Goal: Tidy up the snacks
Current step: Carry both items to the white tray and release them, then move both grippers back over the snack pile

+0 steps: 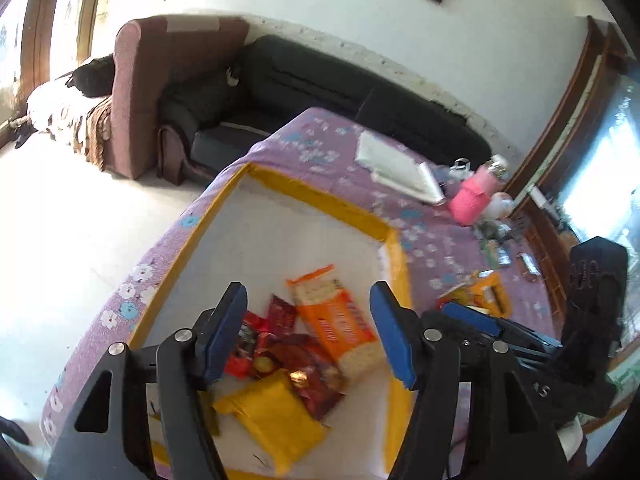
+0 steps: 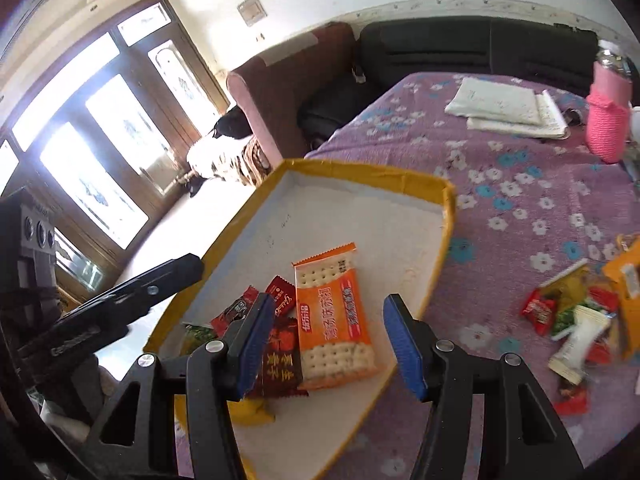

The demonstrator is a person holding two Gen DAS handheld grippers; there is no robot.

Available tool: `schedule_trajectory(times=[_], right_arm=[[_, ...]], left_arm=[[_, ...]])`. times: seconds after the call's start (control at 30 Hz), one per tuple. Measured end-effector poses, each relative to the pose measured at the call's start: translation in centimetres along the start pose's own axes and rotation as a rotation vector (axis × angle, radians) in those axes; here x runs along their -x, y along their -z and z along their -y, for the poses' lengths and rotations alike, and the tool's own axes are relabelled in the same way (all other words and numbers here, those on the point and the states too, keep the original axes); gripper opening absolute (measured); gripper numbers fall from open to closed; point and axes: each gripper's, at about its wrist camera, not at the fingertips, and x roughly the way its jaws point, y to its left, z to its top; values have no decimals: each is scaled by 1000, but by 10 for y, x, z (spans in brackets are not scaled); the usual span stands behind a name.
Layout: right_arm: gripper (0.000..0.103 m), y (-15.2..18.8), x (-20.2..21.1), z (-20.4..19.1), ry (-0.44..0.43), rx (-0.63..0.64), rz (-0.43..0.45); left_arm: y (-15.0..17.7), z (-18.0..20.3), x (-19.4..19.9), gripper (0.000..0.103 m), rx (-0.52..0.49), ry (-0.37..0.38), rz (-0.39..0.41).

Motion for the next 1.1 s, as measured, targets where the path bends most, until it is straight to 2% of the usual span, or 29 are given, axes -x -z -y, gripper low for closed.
schedule_trajectory(times=[0.17, 0.27, 0.33, 0.4, 0.53, 0.6, 0.67, 0.73, 0.8, 0.9, 0.97, 1.07, 1.1], right_arm=[[59, 11, 71, 23, 15, -15, 95], [59, 18, 128, 40, 69, -14, 169], [59, 15, 165, 52, 106, -17, 217], [59, 7, 213, 68, 154, -42, 279], [60, -21, 304, 99, 218, -91, 402], [63, -34, 338, 107, 278, -90, 449], [75, -45, 359, 117, 347, -81, 462], [76, -46, 355, 134, 365, -85, 424], [76, -35, 336, 151, 347, -104, 379], [76, -6, 267, 192, 299, -172, 255], [75, 17, 214, 216, 286, -207, 172], [74, 49, 149, 240, 312, -244, 89], [74, 56, 133, 247, 322, -251, 70]], left_arm=[[5, 43, 56, 63, -32, 103, 97], [3, 72, 88, 63, -80, 173, 137], [-2, 97, 102, 63, -144, 172, 137], [-11, 122, 115, 63, -204, 139, 150], [-38, 150, 127, 63, -214, 143, 177], [-50, 157, 127, 69, -216, 156, 190], [-55, 160, 120, 75, -215, 162, 205], [-52, 158, 100, 77, -196, 168, 189], [-43, 153, 78, 77, -163, 190, 128], [-26, 149, 25, 77, -132, 221, 3], [-15, 153, -5, 76, -149, 225, -52], [2, 161, -42, 58, -168, 251, -130], [6, 163, -50, 58, -163, 259, -152]])
